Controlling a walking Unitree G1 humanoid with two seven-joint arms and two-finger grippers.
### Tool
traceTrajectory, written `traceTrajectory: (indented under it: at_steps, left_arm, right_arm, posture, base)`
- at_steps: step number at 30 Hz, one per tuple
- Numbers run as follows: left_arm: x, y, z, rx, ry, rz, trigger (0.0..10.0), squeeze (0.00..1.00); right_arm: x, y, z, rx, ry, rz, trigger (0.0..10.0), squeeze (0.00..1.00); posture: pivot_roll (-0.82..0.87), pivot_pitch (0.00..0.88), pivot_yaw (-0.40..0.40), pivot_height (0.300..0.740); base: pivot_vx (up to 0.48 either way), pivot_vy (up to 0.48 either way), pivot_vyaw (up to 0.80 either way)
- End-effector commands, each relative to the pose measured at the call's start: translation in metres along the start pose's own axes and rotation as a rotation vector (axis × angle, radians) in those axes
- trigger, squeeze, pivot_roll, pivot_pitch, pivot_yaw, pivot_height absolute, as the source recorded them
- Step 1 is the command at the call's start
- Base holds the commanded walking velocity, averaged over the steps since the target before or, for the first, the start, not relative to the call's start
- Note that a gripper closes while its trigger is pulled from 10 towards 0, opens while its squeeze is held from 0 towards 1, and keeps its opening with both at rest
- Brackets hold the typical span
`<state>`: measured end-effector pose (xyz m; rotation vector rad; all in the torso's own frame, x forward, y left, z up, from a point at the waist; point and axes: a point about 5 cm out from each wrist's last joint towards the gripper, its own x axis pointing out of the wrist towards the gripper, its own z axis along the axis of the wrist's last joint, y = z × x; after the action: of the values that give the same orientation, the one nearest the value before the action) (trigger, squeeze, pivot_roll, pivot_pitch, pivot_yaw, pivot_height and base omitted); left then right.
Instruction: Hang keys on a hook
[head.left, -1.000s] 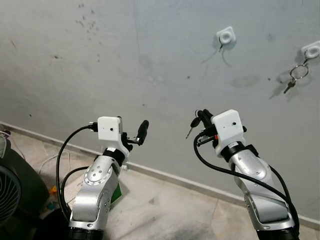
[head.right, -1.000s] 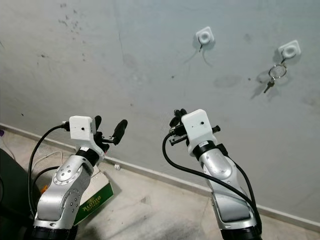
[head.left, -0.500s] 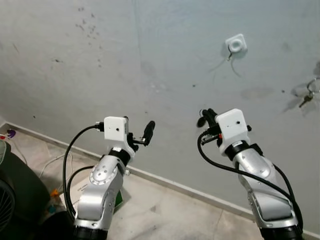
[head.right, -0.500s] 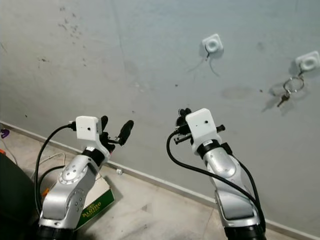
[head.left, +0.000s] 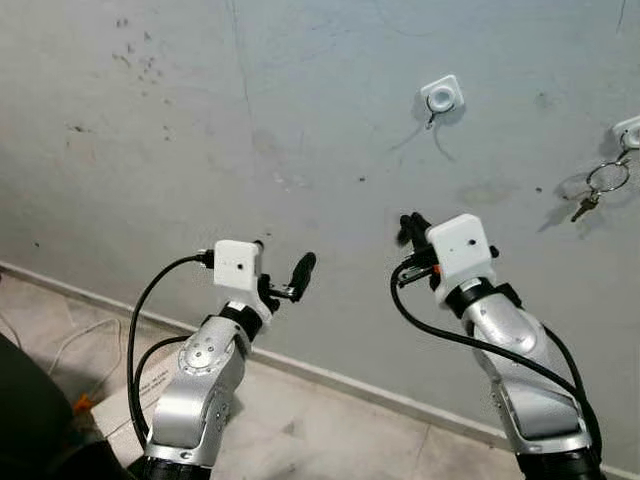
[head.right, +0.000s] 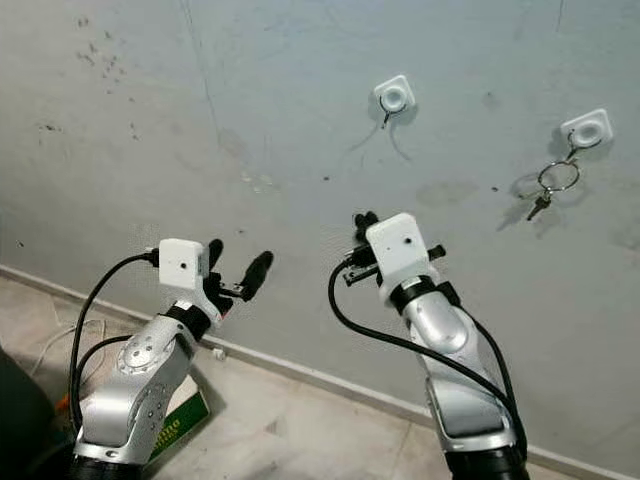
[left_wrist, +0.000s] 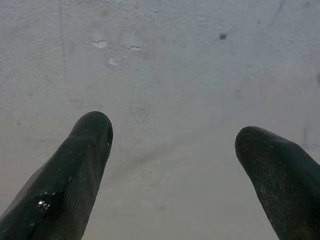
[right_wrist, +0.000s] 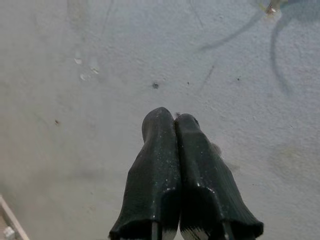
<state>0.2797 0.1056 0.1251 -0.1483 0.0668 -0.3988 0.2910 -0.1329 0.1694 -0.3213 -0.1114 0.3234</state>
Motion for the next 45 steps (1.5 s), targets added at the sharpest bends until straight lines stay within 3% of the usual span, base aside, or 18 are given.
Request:
traceTrajectory:
  at_steps: [1,4,8,14,21,26,45]
  left_arm:
    - [-0.002,-0.009,0.002,0.004,0.002,-0.080,10.0,0.00]
    - [-0.003,-0.016,0.003,0.010,-0.002,-0.137,10.0,0.00]
    - [-0.004,-0.036,0.009,0.025,0.002,-0.328,10.0,0.00]
    - [-0.009,-0.041,0.013,0.026,0.023,-0.414,10.0,0.00]
    - [-0.009,-0.041,0.014,0.043,0.018,-0.400,10.0,0.00]
    - [-0.010,-0.042,0.014,0.042,0.018,-0.402,10.0,0.00]
    - [-0.013,-0.043,0.016,0.034,0.030,-0.418,10.0,0.00]
  right_arm:
    - [0.001,0.002,0.006,-0.001,-0.028,0.006,10.0,0.00]
    - [0.002,0.002,0.008,0.002,-0.037,0.005,10.0,0.00]
    - [0.011,0.004,0.020,0.014,-0.089,0.002,10.0,0.00]
    - [0.026,-0.002,0.034,0.007,-0.148,-0.019,10.0,0.00]
    - [0.053,-0.016,0.058,-0.005,-0.227,-0.066,10.0,0.00]
    - [0.060,-0.023,0.067,-0.012,-0.253,-0.086,10.0,0.00]
    - [0.054,-0.063,0.058,-0.005,-0.240,-0.192,10.0,0.00]
  posture:
    - [-0.06,0.048,0.016,0.740]
    - [-0.06,0.048,0.016,0.740]
    - [-0.05,0.052,0.018,0.740]
    - [-0.03,0.060,0.025,0.740]
    - [-0.02,0.065,0.028,0.740]
    - [-0.02,0.065,0.028,0.740]
    - [-0.01,0.070,0.038,0.740]
  base:
    - [0.000,0.000,0.00]
    - [0.000,0.000,0.00]
    - [0.000,0.000,0.00]
    - [0.000,0.000,0.00]
    - [0.000,0.000,0.00]
    - [0.000,0.000,0.00]
    - [0.000,0.000,0.00]
